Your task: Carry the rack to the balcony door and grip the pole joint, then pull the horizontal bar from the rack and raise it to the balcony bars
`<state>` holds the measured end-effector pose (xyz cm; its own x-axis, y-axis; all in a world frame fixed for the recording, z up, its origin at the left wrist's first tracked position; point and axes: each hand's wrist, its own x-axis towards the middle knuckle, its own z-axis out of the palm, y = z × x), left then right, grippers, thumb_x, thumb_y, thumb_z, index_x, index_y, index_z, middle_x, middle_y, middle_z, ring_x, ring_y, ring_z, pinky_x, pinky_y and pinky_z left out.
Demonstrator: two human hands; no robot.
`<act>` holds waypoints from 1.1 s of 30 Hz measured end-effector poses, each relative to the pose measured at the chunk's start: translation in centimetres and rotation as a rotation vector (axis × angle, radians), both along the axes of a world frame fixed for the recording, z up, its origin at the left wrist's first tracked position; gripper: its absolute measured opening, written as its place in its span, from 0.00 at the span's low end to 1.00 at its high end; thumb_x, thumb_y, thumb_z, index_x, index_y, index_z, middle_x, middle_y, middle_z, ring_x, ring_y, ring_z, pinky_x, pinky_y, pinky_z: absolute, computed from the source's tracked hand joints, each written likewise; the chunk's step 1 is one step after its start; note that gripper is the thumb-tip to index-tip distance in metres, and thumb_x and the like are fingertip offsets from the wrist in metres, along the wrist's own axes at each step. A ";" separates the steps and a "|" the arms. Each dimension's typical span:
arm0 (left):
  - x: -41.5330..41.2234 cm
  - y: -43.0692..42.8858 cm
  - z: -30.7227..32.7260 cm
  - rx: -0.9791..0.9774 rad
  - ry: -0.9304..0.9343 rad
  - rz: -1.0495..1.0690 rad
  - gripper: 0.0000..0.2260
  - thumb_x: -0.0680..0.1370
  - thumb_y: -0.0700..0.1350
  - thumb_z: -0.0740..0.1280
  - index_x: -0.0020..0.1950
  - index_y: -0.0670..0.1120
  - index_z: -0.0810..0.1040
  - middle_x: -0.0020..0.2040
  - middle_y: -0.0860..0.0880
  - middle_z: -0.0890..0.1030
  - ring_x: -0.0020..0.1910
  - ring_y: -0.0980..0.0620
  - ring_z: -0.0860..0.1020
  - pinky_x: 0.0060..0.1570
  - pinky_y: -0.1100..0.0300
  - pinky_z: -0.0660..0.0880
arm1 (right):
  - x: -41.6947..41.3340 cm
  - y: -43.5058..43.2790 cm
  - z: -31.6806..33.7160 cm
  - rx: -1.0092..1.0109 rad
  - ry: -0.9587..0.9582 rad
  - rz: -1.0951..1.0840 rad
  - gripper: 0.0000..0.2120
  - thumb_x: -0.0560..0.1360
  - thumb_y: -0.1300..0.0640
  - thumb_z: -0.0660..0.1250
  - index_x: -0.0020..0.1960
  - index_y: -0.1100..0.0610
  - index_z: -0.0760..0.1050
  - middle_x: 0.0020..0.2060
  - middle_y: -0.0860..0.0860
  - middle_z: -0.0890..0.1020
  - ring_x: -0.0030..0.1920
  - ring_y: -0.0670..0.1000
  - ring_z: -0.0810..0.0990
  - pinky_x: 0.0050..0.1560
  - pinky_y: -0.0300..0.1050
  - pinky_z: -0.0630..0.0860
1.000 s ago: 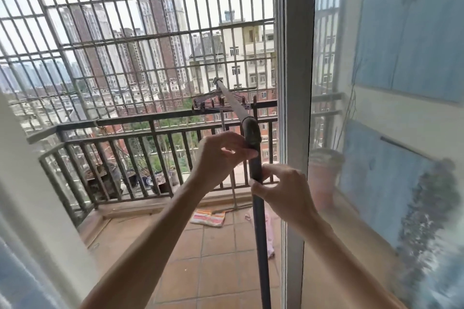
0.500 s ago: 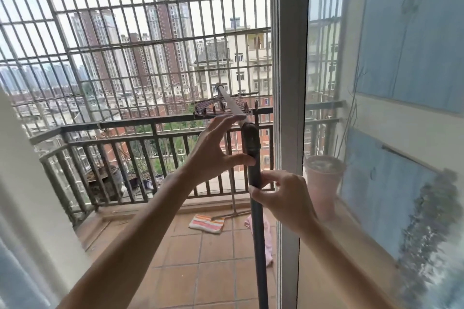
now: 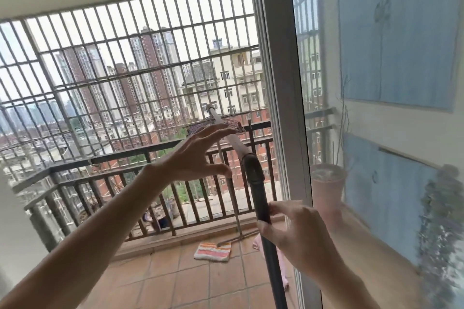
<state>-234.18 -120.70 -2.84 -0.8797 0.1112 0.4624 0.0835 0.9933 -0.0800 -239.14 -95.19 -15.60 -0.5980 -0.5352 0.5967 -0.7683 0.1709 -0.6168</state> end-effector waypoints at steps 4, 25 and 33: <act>-1.3 -2.4 1.9 -0.031 -0.046 -0.012 0.35 0.70 0.75 0.52 0.72 0.59 0.66 0.73 0.52 0.69 0.68 0.58 0.63 0.70 0.46 0.60 | 0.5 0.1 4.2 -0.035 0.070 -0.114 0.33 0.70 0.30 0.63 0.66 0.52 0.77 0.58 0.45 0.83 0.56 0.42 0.80 0.59 0.36 0.73; -8.5 -4.3 1.3 -0.093 -0.123 -0.295 0.32 0.69 0.76 0.51 0.54 0.53 0.77 0.47 0.55 0.80 0.46 0.51 0.79 0.47 0.47 0.77 | 1.1 -4.1 8.3 0.053 0.224 -0.392 0.20 0.73 0.36 0.67 0.51 0.51 0.82 0.39 0.45 0.80 0.37 0.45 0.78 0.40 0.43 0.79; -7.8 -3.5 1.5 -0.073 -0.127 -0.286 0.35 0.67 0.77 0.51 0.54 0.52 0.77 0.47 0.54 0.80 0.44 0.53 0.78 0.46 0.50 0.77 | 0.4 -3.2 8.7 0.067 0.224 -0.273 0.21 0.72 0.35 0.64 0.50 0.51 0.84 0.37 0.44 0.79 0.36 0.45 0.77 0.36 0.39 0.72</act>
<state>-242.02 -124.21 -1.36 -0.8582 0.3913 0.3322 0.3728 0.9200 -0.1207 -238.76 -98.35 -6.90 -0.5826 -0.4160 0.6983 -0.8037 0.4228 -0.4186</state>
